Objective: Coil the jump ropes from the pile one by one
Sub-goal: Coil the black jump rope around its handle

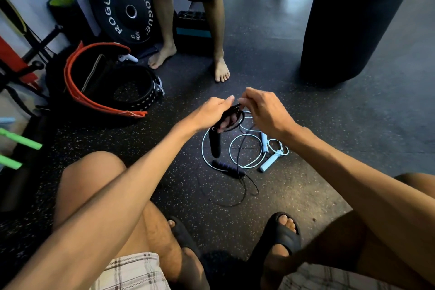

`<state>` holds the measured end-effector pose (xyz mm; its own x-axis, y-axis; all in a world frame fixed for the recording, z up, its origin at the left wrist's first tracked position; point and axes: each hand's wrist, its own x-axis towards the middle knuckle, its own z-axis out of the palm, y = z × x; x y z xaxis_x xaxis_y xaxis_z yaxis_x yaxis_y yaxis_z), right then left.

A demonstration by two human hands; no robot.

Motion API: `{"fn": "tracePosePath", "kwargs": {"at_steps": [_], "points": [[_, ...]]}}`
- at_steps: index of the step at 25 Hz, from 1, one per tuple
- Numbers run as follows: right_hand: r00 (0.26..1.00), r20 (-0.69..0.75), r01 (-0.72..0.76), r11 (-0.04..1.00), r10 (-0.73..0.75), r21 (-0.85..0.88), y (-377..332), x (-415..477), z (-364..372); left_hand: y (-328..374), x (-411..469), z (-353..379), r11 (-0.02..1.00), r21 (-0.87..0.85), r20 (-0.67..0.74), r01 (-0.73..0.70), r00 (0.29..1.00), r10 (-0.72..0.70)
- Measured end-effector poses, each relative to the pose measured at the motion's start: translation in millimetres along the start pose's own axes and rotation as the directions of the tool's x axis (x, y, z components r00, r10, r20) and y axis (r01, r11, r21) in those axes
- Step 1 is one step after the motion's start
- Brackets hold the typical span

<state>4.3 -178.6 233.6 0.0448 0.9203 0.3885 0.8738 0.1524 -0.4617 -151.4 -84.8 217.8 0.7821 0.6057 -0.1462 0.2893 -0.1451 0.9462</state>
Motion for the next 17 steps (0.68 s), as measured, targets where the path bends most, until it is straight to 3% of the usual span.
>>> {"fn": "tracePosePath", "kwargs": {"at_steps": [3, 7, 11, 14, 17], "points": [[0.992, -0.023, -0.125, 0.991, 0.126, 0.045, 6, 1, -1, 6, -3, -2, 0.979, -0.198, 0.116, 0.043, 0.993, -0.02], [0.944, 0.006, -0.327, 0.936, 0.329, 0.133, 12, 5, -3, 13, -6, -5, 0.888, -0.459, 0.141, 0.036, 0.989, 0.033], [0.88, 0.142, -0.472, 0.807, 0.453, 0.354, 20, -1, 6, 18, -6, -16, 0.609, -0.793, 0.059, 0.018, 0.997, 0.047], [0.808, 0.338, -0.584, 0.729, 0.482, 0.357, 18, -11, 15, 19, -4, -26, 0.36, -0.931, -0.068, -0.066, 0.998, 0.008], [0.72, 0.53, -0.66, 0.679, 0.448, 0.322, 10, -20, 26, 16, 1, -30, 0.265, -0.944, -0.225, -0.196, 0.971, -0.082]]}}
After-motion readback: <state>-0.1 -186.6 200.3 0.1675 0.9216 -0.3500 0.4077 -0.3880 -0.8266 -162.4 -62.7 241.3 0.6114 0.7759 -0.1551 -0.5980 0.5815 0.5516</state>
